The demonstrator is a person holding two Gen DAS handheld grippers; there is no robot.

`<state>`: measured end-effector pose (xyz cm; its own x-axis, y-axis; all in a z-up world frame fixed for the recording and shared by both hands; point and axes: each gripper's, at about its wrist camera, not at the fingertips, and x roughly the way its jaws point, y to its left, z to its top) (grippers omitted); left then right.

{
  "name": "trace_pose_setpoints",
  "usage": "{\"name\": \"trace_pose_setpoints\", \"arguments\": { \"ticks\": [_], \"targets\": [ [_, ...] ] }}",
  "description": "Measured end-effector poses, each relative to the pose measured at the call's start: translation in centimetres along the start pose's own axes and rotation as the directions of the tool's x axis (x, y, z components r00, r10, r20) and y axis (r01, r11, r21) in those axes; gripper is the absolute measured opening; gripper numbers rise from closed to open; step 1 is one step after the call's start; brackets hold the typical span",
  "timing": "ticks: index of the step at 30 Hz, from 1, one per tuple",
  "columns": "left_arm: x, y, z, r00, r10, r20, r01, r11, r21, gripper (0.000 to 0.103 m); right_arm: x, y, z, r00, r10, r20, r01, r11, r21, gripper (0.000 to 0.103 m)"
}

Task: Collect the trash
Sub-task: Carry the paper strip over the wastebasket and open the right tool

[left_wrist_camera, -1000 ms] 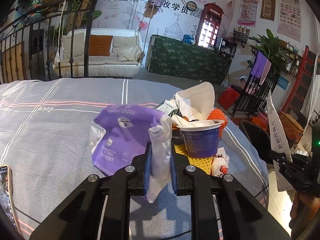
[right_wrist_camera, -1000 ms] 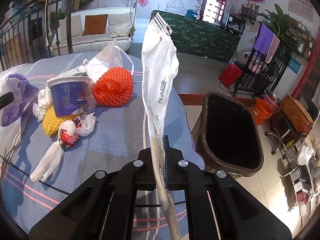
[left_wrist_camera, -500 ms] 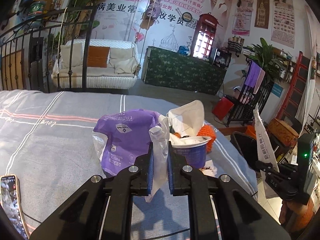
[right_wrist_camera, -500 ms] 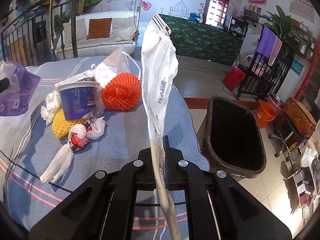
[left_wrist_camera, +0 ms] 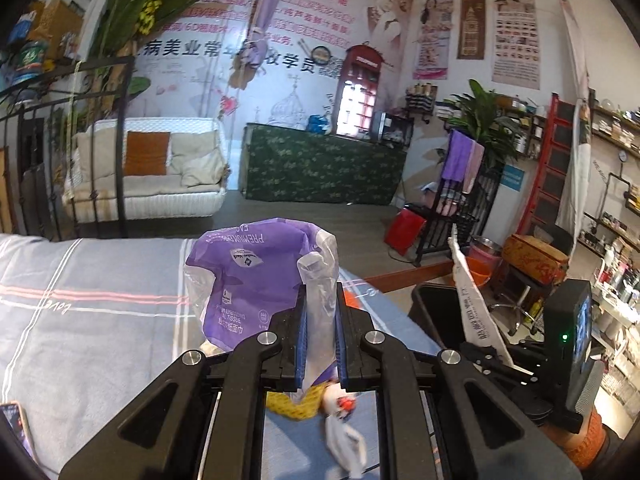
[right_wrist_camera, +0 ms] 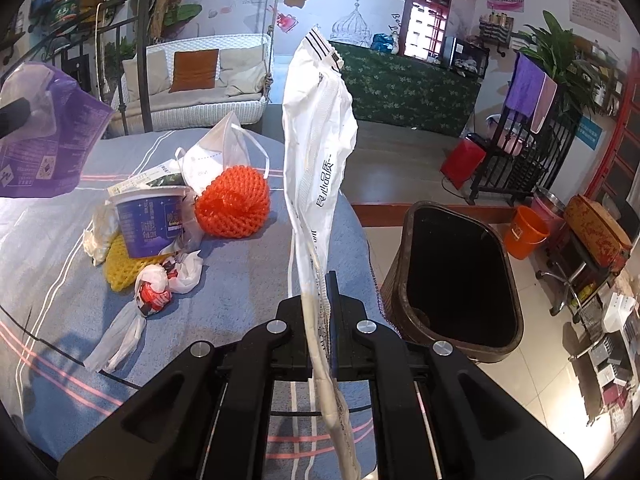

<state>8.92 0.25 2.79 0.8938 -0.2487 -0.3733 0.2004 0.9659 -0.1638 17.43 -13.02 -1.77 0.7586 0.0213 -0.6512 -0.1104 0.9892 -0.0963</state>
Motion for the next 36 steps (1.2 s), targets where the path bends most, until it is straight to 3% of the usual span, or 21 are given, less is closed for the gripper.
{"name": "trace_pose_setpoints", "arguments": {
  "ticks": [11, 19, 29, 34, 35, 36],
  "targets": [
    [3.2, -5.5, 0.5, 0.988, -0.154, -0.019, 0.155, 0.983, 0.102, 0.012, 1.8, -7.8, 0.5, 1.0, -0.03, -0.008, 0.03, 0.988, 0.151, 0.006],
    [5.0, -8.8, 0.4, 0.964, -0.258, -0.058, 0.263, 0.957, 0.124, 0.012, 7.9, -15.7, 1.0, 0.996, -0.033, -0.087, 0.056, 0.959, 0.276, 0.006],
    [6.3, -12.1, 0.6, 0.955, -0.284, -0.084, 0.294, 0.942, 0.159, 0.012, 16.6, -19.1, 0.5, 0.968, -0.028, -0.25, 0.108, 0.944, 0.313, 0.006],
    [6.7, -12.6, 0.6, 0.953, -0.286, -0.098, 0.299, 0.94, 0.163, 0.012, 18.9, -20.0, -0.2, 0.949, -0.031, -0.312, 0.146, 0.925, 0.351, 0.007],
    [6.8, -12.4, 0.6, 0.953, -0.287, -0.101, 0.3, 0.94, 0.162, 0.012, 19.2, -20.0, -0.3, 0.944, -0.043, -0.326, 0.16, 0.926, 0.343, 0.008],
    [7.0, -12.2, 0.7, 0.952, -0.288, -0.104, 0.302, 0.94, 0.161, 0.012, 19.5, -20.0, -0.4, 0.939, -0.056, -0.339, 0.175, 0.927, 0.331, 0.019]
  ]
}}
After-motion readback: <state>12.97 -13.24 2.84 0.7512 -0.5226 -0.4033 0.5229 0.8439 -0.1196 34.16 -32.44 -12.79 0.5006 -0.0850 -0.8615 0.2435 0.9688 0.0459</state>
